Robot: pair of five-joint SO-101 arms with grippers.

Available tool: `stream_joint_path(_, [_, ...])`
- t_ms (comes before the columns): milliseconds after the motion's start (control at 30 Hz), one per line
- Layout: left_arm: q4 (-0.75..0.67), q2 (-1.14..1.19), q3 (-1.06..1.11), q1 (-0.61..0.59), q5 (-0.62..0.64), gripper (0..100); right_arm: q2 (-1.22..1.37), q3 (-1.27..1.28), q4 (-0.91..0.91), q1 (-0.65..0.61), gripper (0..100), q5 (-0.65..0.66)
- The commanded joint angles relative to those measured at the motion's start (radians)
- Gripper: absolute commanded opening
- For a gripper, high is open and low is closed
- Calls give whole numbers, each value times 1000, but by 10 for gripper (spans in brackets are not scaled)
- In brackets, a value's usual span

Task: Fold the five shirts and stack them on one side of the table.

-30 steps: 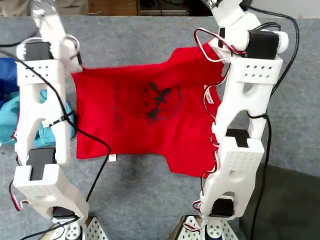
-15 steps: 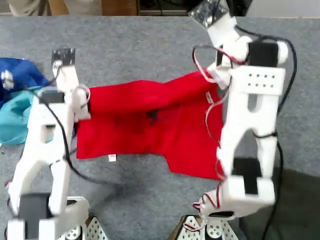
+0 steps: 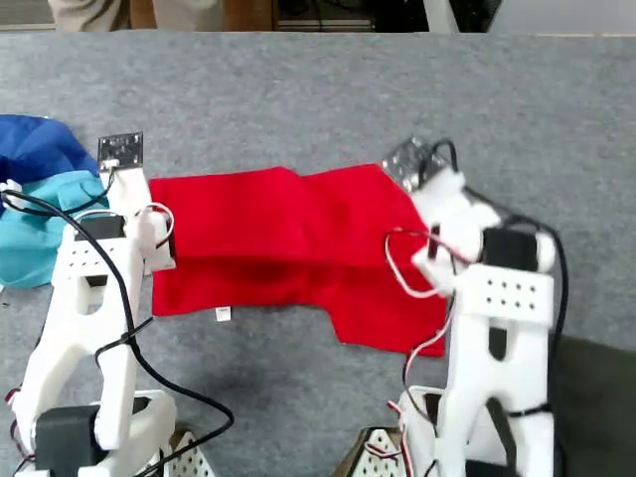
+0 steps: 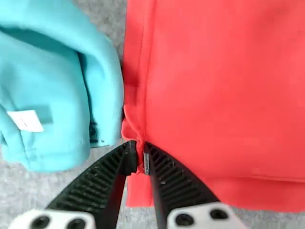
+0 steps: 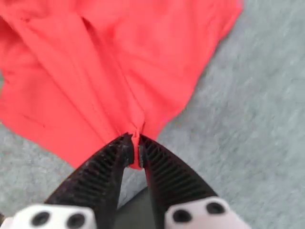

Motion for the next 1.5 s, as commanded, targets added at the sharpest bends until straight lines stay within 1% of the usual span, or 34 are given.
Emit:
stream_joint_path(0, [29, -27, 25, 21, -37, 19, -76, 81, -23, 61, 4, 29])
stream_joint_path(167, [31, -22, 55, 5, -55, 19, -160, 191, -18, 84, 4, 87])
stream_joint_path(333, [43, -25, 60, -8, -55, 19, -246, 274, -25, 93, 4, 97])
stream_joint_path(467, [60, -28, 86, 28, -60, 19, -257, 317, -52, 107, 4, 107])
stream_joint_path(600, [60, -28, 130, 69, -92, 19, -257, 340, -94, 137, 4, 126])
stream_joint_path(900, [54, -21, 141, 68, -92, 20, -257, 384, -127, 111, 6, 167])
stream_joint_path(933, [52, -19, 140, 69, -92, 24, -257, 390, -120, 97, 13, 184])
stream_joint_path(1000, [52, -21, 135, 69, -91, 29, -262, 400, -98, 71, 71, 207])
stream_joint_path(1033, [54, -27, 135, 68, -87, 46, -262, 401, -94, 59, 105, 207])
stream_joint_path(1100, [71, -28, 129, 64, -86, 117, -263, 397, -94, 41, 153, 213])
stream_joint_path(1167, [140, -28, 106, 51, -86, 207, -263, 390, -92, 21, 162, 232])
stream_joint_path(1233, [184, -28, 71, 26, -86, 258, -263, 374, -92, 18, 162, 238])
stream_joint_path(1467, [324, -28, -120, -63, -94, 251, -263, 208, 15, 19, 166, 241])
